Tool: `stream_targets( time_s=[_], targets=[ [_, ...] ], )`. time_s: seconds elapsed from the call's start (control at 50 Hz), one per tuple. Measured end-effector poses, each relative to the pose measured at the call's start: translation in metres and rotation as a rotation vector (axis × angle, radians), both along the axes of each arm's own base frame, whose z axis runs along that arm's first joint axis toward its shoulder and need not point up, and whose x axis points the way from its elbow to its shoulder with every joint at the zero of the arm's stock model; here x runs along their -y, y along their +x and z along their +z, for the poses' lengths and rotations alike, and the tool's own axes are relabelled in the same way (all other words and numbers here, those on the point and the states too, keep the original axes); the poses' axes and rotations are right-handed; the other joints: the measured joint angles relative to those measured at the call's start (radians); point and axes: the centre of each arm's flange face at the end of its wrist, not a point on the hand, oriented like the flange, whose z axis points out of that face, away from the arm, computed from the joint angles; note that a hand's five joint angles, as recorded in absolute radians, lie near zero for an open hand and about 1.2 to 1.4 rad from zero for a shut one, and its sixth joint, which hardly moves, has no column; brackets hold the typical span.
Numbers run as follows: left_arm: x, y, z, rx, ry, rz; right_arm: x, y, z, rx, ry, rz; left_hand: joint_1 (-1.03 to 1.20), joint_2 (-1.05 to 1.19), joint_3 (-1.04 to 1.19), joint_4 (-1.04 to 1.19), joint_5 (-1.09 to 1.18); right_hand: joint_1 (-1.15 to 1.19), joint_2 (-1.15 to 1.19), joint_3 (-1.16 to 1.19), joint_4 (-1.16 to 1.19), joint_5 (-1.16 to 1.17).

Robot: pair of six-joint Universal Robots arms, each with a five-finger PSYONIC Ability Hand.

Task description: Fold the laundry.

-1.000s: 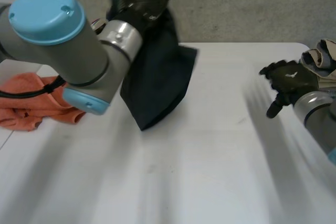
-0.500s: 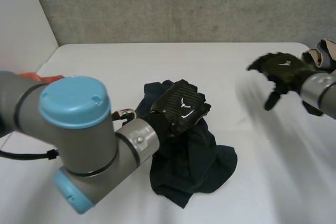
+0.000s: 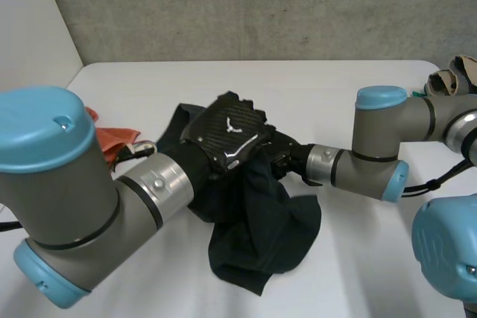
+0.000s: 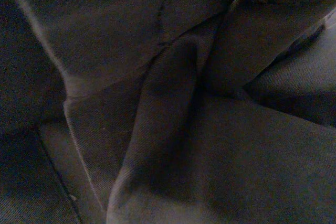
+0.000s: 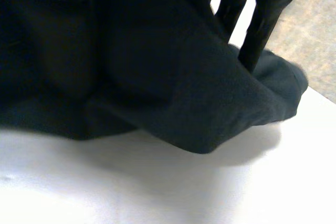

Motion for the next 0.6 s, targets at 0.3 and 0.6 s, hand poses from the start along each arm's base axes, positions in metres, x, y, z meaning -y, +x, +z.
stream_targets(
  time_s=[0.3,0.6],
  targets=[
    [0.081,0.007,0.043,-0.153,-0.173,0.126,0.077,-0.085,0.145,0.139,-0.188,-0.750,-0.005,-0.040,-0.031,-0.050,-0.024,0.300,0.312,0.372,0.386,0.304],
    [0.100,-0.007,-0.034,0.030,0.131,0.126,-0.051,-0.115,0.104,-0.302,-0.137,-0.661,-0.253,-0.306,-0.284,-0.305,-0.270,0.328,0.310,0.378,0.385,0.340]
  ],
)
